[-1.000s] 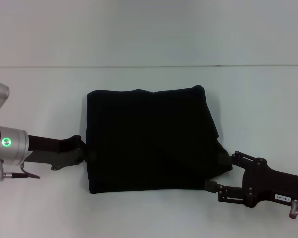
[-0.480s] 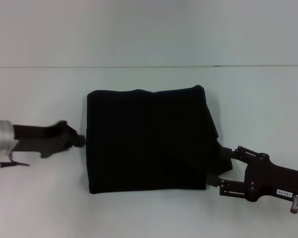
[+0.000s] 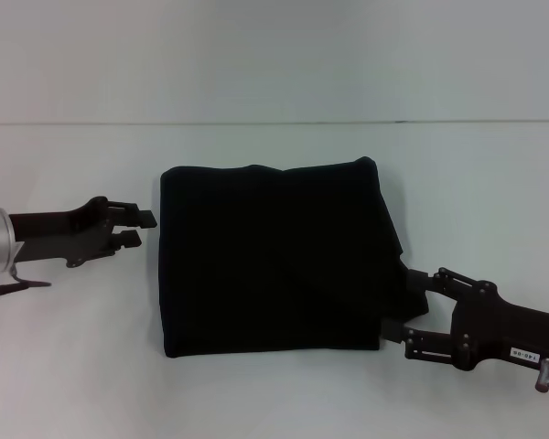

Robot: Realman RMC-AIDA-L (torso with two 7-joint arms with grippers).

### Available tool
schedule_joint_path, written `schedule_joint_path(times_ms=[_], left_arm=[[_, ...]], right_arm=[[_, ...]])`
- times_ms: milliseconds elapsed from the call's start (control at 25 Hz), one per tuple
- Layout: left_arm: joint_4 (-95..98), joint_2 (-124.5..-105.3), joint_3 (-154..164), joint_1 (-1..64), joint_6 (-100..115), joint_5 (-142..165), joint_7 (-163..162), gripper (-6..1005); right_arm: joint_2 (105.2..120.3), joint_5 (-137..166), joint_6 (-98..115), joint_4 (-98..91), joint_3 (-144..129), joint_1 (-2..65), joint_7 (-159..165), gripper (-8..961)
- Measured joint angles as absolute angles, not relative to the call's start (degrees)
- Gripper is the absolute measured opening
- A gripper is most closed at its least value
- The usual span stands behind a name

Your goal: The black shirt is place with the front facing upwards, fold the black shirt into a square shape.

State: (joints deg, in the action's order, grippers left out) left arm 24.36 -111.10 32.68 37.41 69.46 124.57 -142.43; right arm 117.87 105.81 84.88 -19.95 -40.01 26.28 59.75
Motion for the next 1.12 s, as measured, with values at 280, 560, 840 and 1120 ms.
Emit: schedule_joint_path(times_ms=[280,560,840,1120], left_arm=[[23.7,-110.99,36.1,37.9,68.1,124.7,-143.2,578],[23.6,-111.89,37.0,37.9,67.4,124.7,-143.0,788],[23.8,-113.05,37.2,38.3,67.3,124.7,-142.6,910],[23.7,-113.61,38.2,38.8,67.3,124.7,-142.6,907]], right_arm=[[117.82,105.8,84.9,-19.9,-40.0,26.4,59.8,945],[117.85,105.8,85.0,-19.9,-40.0,26.6,59.8,944],[117.96,106.0,85.0,-19.9,-40.0,26.6,59.8,942],[117.95,106.1,85.2,-19.9,-40.1,26.6,59.8,945]])
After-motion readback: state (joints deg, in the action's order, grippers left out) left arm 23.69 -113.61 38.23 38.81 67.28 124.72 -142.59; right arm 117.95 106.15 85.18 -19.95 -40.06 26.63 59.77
